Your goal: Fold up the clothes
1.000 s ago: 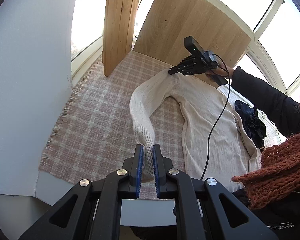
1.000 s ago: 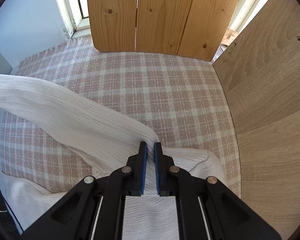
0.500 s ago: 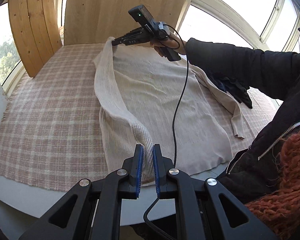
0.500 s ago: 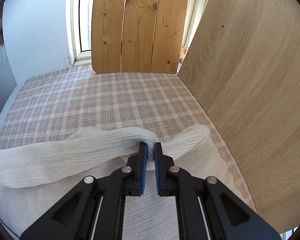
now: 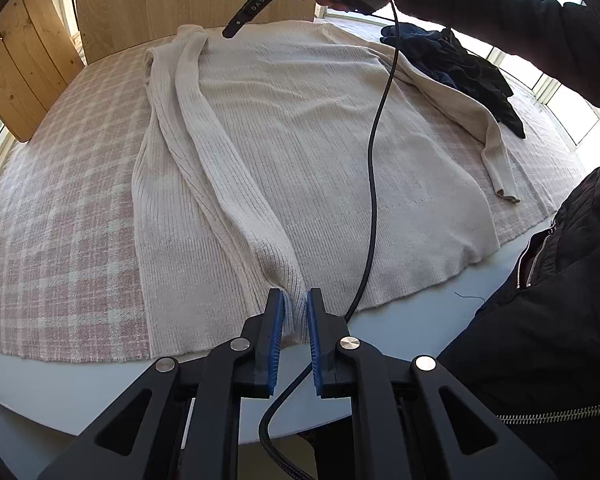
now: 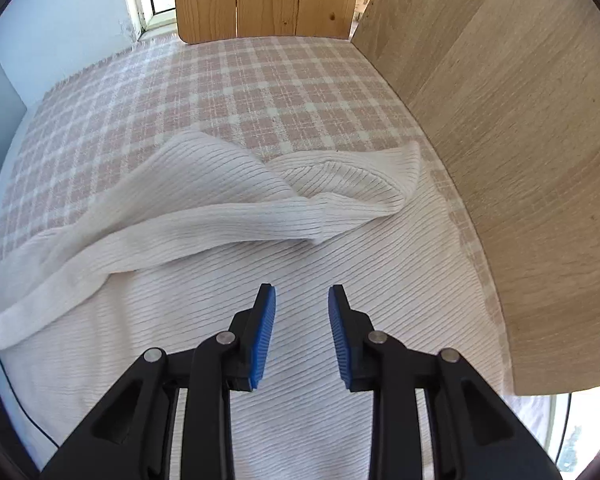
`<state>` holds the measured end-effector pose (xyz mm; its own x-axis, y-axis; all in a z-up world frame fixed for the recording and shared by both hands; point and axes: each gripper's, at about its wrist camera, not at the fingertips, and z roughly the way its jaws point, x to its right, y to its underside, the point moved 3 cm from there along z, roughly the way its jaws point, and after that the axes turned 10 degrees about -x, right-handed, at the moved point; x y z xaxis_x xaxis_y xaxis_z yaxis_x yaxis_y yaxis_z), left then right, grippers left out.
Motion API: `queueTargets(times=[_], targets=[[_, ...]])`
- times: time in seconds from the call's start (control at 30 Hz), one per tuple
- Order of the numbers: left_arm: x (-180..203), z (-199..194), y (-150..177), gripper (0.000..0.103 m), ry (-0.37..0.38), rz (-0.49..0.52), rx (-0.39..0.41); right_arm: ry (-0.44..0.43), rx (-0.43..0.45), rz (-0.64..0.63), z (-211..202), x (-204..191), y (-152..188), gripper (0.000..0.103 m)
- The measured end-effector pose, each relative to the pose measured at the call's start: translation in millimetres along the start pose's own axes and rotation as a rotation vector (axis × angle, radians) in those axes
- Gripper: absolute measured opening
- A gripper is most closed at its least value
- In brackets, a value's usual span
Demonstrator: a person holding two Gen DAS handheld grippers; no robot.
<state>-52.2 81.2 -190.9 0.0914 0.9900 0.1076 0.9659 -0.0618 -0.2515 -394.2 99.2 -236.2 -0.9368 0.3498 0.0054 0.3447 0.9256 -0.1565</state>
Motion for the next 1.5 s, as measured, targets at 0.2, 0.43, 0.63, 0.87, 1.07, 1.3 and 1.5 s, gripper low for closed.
queueTargets(times=[0.2,0.43,0.63,0.87,1.07,1.3,1.5], targets=[[2,4,-3,0.011,0.024,0.019,-0.015,-0.168,-0.082,0.218,8,-16,-28,0.029],[-6,-1,-6,0.010,0.033,0.009,0.019,-0.242,-0.202,0.431,25,-18,-46,0.029],[-13,0,-2,0.011,0.040,-0.009,0.019,-0.083,-0.267,0.381,33,-37,-53,0.029],[-29,-3,1,0.010,0.011,-0.036,0.002,0.048,-0.292,0.259,29,-51,-22,0.005],[-35,-1,-8,0.010,0.035,-0.069,0.017,0.126,-0.334,0.260,24,-39,21,0.009],[-43,13,-18,0.010,0.179,-0.237,0.038,0.069,-0.205,0.177,-20,-80,19,0.024],[-45,24,-19,0.018,0.106,-0.256,0.011,0.215,-0.136,0.092,-28,-104,-29,0.035]])
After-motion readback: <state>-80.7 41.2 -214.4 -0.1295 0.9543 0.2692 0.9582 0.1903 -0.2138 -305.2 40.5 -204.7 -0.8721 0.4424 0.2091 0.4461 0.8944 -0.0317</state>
